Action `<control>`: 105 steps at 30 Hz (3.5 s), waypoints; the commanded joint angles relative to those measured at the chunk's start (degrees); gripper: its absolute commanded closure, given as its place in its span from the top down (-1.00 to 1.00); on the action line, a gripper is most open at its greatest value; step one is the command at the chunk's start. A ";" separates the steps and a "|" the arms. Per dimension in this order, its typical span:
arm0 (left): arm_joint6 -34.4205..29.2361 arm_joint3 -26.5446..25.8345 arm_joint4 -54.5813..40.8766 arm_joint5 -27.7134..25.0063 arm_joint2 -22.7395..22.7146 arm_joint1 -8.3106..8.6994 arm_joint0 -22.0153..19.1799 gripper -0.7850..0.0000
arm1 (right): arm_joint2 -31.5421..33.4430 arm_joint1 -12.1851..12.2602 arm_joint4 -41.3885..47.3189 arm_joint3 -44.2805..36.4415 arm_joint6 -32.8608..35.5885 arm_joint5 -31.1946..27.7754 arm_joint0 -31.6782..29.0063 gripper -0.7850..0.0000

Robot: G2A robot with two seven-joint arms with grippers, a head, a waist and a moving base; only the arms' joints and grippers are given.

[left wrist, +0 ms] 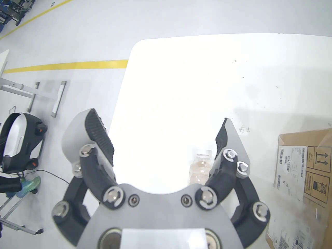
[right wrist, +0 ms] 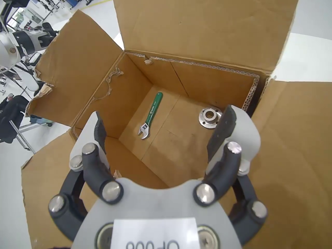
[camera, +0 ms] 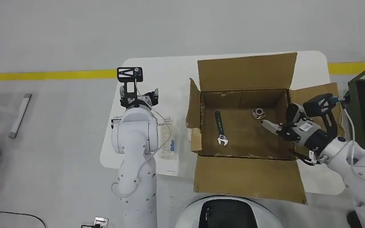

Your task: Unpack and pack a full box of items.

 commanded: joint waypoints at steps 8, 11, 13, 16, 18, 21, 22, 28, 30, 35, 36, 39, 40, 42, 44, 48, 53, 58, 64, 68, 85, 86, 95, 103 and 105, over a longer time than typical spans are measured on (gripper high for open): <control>0.00 0.00 0.00 -0.01 0.00 0.00 0.00 1.00 | -3.67 0.44 -5.88 2.67 4.81 -2.05 4.22 1.00; 0.00 0.00 0.00 -0.01 0.00 0.00 0.00 1.00 | -7.42 0.51 -8.03 3.12 8.54 -1.30 7.94 1.00; 0.00 0.00 0.00 -0.01 0.00 0.00 0.00 1.00 | -10.50 0.49 -9.72 3.61 11.73 0.10 10.37 1.00; 0.00 0.00 0.00 -0.01 0.00 0.00 0.00 1.00 | -15.68 0.27 -13.41 4.79 15.39 2.73 14.94 1.00; 0.00 0.00 0.00 -0.01 0.00 0.00 0.00 1.00 | -19.05 -0.11 -15.13 6.48 16.32 6.05 18.10 1.00; 0.00 0.00 0.00 -0.01 0.00 0.00 0.00 1.00 | -24.19 -0.87 -17.63 10.08 18.27 12.52 21.91 1.00; 0.00 0.00 0.00 -0.01 0.00 0.00 0.00 1.00 | -25.52 -1.15 -18.26 11.53 18.04 14.22 23.44 1.00; 0.00 0.00 0.00 -0.01 0.00 0.00 0.00 1.00 | -32.52 -2.57 -20.05 17.72 18.27 18.04 29.34 1.00; 0.00 0.00 0.00 -0.01 0.00 0.00 0.00 1.00 | -32.52 -2.57 -20.05 17.72 18.27 18.04 29.34 1.00; 0.00 0.00 0.00 -0.01 0.00 0.00 0.00 1.00 | -32.52 -2.57 -20.05 17.72 18.27 18.04 29.34 1.00; 0.00 0.00 0.00 -0.01 0.00 0.00 0.00 1.00 | -32.52 -2.57 -20.05 17.72 18.27 18.04 29.34 1.00; 0.00 0.00 0.00 -0.01 0.00 0.00 0.00 1.00 | -32.52 -2.57 -20.05 17.72 18.27 18.04 29.34 1.00; 0.00 0.00 0.00 -0.01 0.00 0.00 0.00 1.00 | -32.53 -2.58 -20.09 17.68 17.87 18.00 29.25 1.00; 0.00 0.00 0.00 -0.01 0.00 0.00 0.00 1.00 | -33.57 -2.67 -21.91 18.20 17.31 17.91 28.92 1.00; 0.00 0.00 0.00 -0.01 0.00 0.00 0.00 1.00 | -35.57 -3.13 -23.71 18.18 17.88 20.63 29.84 1.00; 0.00 0.00 0.00 -0.01 0.00 0.00 0.00 1.00 | -41.20 -4.51 -27.21 18.52 19.75 26.62 32.56 1.00; 0.00 0.00 0.00 -0.01 0.00 0.00 0.00 1.00 | -45.71 -6.35 -28.56 21.08 21.66 32.74 36.52 1.00; 0.00 0.00 0.00 -0.01 0.00 0.00 0.00 1.00 | -49.46 -7.97 -29.69 24.81 24.53 34.86 40.13 0.75; 0.00 0.00 0.00 -0.01 0.00 0.00 0.00 1.00 | -52.27 -9.69 -28.94 29.32 24.50 35.45 42.15 -0.04; 0.00 0.00 0.00 -0.01 0.00 0.00 0.00 1.00 | -53.21 -10.56 -28.59 31.81 23.58 35.61 42.49 -0.07; 0.00 0.00 0.00 -0.01 0.00 0.00 0.00 1.00 | -54.52 -13.01 -33.08 36.39 25.04 35.89 43.43 0.09; 0.00 0.00 0.00 -0.01 0.00 0.00 0.00 1.00 | -54.50 -13.19 -33.02 36.76 24.99 35.85 43.60 0.08; 0.00 0.00 0.00 -0.01 0.00 0.00 0.00 1.00 | -55.02 -14.73 -33.40 40.04 25.49 34.36 45.01 -0.05; 0.00 0.00 0.00 -0.01 0.00 0.00 0.00 1.00 | -54.87 -15.77 -34.52 41.34 26.38 34.02 45.27 -0.70; 0.00 0.00 0.00 -0.01 0.00 0.00 0.00 1.00 | -54.62 -15.97 -34.80 41.54 26.64 33.91 45.34 -0.98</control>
